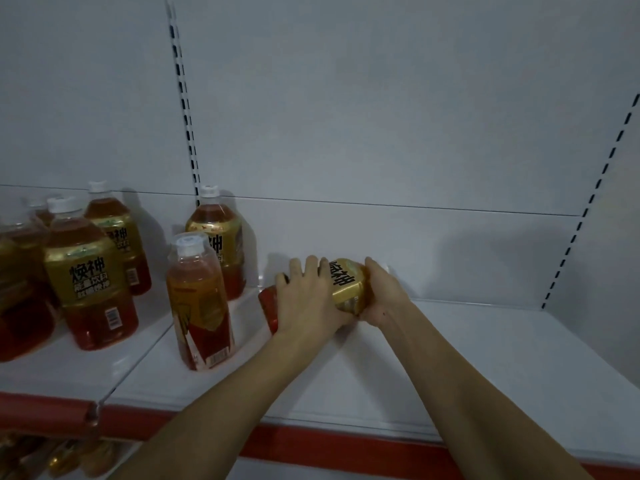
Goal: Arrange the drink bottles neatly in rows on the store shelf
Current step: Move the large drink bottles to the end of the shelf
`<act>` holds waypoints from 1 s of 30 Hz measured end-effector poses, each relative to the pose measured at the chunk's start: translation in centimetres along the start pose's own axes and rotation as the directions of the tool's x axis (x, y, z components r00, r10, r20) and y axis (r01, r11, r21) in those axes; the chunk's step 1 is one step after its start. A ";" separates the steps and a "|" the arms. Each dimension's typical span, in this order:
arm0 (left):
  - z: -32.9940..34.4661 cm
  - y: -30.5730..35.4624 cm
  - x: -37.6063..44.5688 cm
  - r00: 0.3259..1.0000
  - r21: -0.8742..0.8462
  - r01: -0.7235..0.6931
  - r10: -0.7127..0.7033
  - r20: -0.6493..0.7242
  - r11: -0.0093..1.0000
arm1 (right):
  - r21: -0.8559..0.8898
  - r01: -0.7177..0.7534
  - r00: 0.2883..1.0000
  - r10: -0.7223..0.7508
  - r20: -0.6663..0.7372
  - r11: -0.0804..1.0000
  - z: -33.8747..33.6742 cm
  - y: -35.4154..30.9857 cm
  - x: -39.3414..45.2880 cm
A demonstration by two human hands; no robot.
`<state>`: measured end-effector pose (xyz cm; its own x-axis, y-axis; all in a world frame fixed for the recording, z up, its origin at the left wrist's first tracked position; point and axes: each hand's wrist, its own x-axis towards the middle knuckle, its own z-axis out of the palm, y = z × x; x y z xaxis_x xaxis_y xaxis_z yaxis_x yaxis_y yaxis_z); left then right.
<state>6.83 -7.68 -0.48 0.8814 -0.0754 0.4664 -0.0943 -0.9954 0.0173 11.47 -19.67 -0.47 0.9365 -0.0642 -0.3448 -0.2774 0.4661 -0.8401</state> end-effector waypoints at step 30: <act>-4.8 4.5 -7.2 0.973 -0.926 0.106 -0.228 0.023 0.362 | -0.029 0.527 0.749 -0.448 0.488 0.849 -4.7 -0.1 -10.1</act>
<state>-2.17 -11.29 0.45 0.8900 0.1519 0.4298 -0.3692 -0.3130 0.8751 1.04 -23.22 1.09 0.9304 0.1739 0.3225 0.2517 0.3364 -0.9075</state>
